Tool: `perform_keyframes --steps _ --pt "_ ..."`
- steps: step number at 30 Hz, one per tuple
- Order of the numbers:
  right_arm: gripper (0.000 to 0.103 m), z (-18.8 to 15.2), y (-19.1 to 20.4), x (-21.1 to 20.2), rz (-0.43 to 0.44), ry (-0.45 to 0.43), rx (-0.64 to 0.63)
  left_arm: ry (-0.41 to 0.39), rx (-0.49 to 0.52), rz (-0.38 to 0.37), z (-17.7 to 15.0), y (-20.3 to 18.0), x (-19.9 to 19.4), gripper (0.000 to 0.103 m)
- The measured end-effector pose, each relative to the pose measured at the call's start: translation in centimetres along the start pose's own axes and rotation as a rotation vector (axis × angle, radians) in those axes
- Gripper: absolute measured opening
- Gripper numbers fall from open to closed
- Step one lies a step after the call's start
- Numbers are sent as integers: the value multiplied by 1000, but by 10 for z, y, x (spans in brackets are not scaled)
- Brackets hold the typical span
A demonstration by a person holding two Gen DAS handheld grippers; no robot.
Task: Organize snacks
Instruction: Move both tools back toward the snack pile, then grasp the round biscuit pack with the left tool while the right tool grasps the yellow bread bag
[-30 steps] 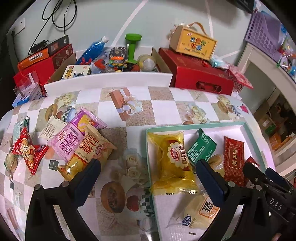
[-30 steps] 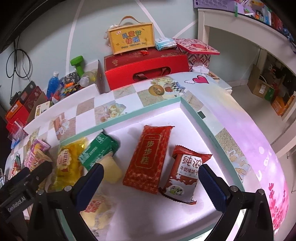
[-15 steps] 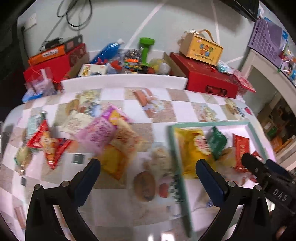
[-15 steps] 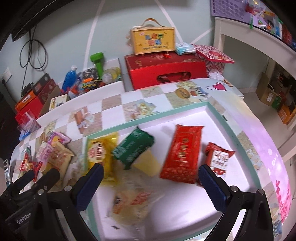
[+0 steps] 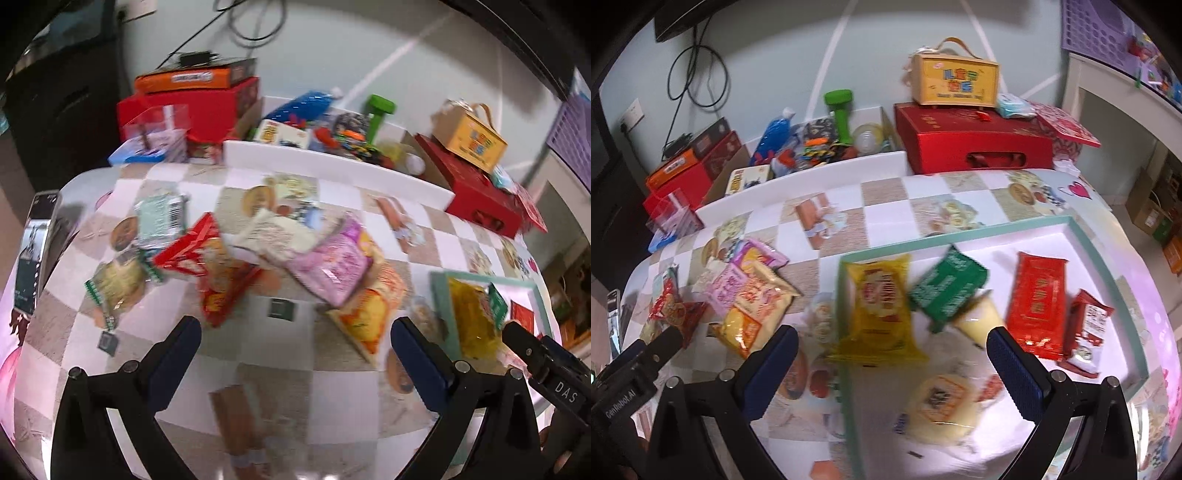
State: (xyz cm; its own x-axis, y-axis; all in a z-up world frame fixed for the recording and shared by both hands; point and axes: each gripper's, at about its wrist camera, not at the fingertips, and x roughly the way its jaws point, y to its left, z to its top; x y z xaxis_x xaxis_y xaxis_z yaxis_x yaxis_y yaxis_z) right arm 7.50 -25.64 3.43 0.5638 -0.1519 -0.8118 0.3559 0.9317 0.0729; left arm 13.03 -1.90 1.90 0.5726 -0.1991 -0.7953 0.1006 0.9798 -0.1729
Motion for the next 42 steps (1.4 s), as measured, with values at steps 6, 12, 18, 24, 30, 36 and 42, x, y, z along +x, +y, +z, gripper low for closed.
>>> perform_keyframes --steps 6,12,18,24,30,36,42 --pt "103 2 31 8 48 4 -38 10 -65 28 2 35 6 102" --pt "103 3 55 17 94 11 -62 26 -107 48 4 60 13 102" --pt "103 5 73 34 133 43 -58 46 -65 87 11 79 20 102" --pt "103 4 90 52 153 78 -76 55 -6 162 23 106 26 102" --pt "103 4 101 67 168 101 -72 92 30 188 21 129 46 102" --pt "103 9 105 83 162 117 -45 127 44 200 22 142 65 101" --pt "102 11 106 94 146 122 -27 129 71 182 30 142 74 88"
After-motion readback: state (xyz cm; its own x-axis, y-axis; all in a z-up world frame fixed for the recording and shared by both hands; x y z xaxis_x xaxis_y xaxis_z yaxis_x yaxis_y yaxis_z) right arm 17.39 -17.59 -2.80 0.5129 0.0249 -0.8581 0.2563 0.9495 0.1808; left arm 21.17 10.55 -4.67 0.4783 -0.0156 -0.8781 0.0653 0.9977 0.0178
